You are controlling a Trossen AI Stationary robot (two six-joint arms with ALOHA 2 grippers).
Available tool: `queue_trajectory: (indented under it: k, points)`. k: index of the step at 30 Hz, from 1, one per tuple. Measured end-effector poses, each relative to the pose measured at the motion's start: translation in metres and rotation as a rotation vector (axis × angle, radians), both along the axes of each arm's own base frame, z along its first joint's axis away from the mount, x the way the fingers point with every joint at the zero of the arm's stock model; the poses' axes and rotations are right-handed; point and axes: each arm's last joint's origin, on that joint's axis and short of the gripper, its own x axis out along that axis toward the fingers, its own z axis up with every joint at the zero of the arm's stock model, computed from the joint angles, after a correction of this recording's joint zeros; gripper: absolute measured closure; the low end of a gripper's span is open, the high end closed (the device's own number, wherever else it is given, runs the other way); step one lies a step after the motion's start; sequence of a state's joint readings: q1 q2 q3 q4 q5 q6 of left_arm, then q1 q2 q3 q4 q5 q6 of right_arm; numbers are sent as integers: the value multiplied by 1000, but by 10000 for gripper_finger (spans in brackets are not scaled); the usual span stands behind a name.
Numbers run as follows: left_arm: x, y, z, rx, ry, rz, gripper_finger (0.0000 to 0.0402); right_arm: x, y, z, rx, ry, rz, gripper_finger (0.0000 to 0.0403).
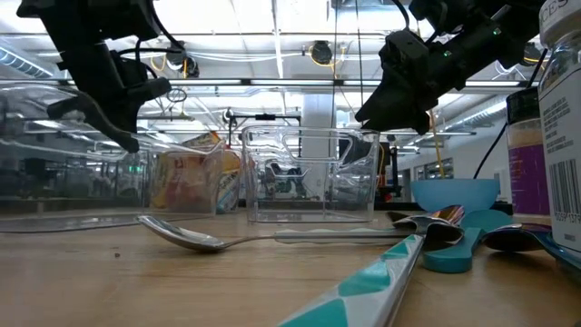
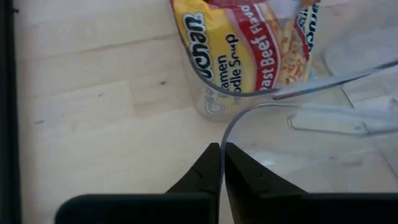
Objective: Pick & Place Food Item
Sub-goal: Adjust the transparent bins
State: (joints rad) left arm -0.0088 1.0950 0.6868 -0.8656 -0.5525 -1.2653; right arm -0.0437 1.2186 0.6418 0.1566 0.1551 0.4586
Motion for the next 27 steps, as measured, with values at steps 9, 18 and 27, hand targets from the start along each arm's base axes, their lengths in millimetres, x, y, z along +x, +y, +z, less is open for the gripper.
queue_trajectory:
  k: [9,18,27]
  points:
    - [0,-1,0,-27,-61,91,395,0,0,0,29,-10,-16,243]
    - [0,-1,0,-41,-120,180,396,1,8,1,16,-15,22,243]
    - [0,0,1,-1,-149,221,381,-1,8,-2,31,21,18,243]
